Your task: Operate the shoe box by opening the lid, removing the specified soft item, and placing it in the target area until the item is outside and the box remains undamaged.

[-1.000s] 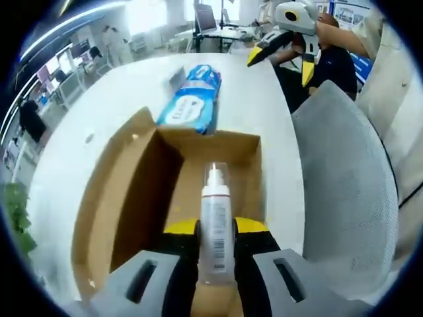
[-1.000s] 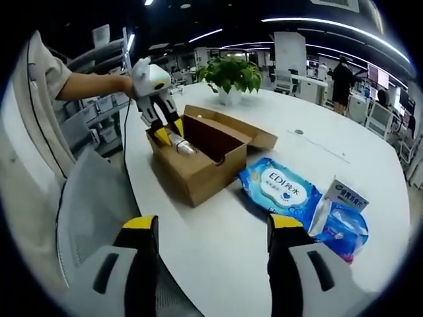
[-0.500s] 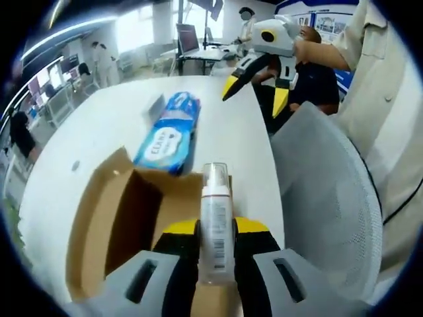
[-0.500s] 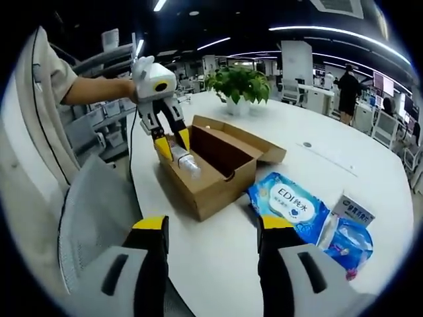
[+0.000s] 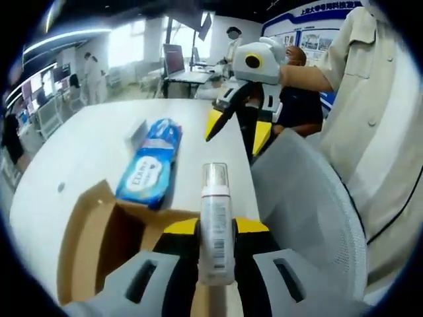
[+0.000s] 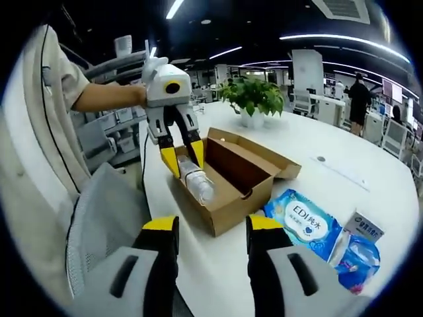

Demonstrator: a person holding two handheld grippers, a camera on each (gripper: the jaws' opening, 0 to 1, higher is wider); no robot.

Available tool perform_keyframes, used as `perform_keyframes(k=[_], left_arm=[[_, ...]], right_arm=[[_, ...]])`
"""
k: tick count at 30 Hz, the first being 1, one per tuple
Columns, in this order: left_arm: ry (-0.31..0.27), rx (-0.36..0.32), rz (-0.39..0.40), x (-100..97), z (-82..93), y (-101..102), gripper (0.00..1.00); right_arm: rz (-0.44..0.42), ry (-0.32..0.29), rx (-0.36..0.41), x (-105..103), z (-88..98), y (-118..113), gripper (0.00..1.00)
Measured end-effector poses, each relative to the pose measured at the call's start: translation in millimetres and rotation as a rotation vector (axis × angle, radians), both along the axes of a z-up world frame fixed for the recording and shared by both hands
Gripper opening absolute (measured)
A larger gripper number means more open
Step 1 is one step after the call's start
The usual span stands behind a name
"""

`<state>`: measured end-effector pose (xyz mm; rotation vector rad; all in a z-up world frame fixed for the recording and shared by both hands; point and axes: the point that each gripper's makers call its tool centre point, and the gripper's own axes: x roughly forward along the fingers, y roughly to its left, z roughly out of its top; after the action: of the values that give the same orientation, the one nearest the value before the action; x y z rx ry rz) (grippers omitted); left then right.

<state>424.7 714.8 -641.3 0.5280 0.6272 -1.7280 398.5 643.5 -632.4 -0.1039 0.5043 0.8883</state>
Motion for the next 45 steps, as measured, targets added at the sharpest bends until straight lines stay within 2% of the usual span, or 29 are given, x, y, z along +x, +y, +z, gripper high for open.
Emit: perform_keyframes(k=[14, 22, 32, 33, 34, 35, 45], left_arm=[[0.094, -0.108, -0.033, -19.8, 20.0, -20.0, 0.17], [0.138, -0.150, -0.051, -26.9, 25.6, -26.8, 0.17], [0.124, -0.140, -0.072, -29.7, 20.6, -30.3, 0.18], [0.085, -0.129, -0.065, -23.4, 16.4, -29.6, 0.19], [0.107, -0.127, -0.062, -25.0, 17.0, -29.5, 0.19], [0.109, -0.124, -0.064, -25.6, 16.8, -29.3, 0.19], [0.095, -0.129, -0.060, -25.6, 17.8, -27.4, 0.19]], right_arm=[[0.070, -0.047, 0.047, 0.0, 16.5, 22.6, 0.27], [0.090, -0.052, 0.067, -0.1, 22.6, 27.0, 0.24], [0.124, -0.050, 0.036, -5.4, 23.0, 30.2, 0.19], [0.151, -0.023, 0.053, -11.9, 23.2, 34.2, 0.18], [0.139, -0.049, 0.031, -7.1, 23.4, 33.2, 0.17], [0.135, -0.050, 0.027, -6.5, 22.8, 33.0, 0.17], [0.146, -0.012, 0.016, -4.1, 23.1, 35.3, 0.17]])
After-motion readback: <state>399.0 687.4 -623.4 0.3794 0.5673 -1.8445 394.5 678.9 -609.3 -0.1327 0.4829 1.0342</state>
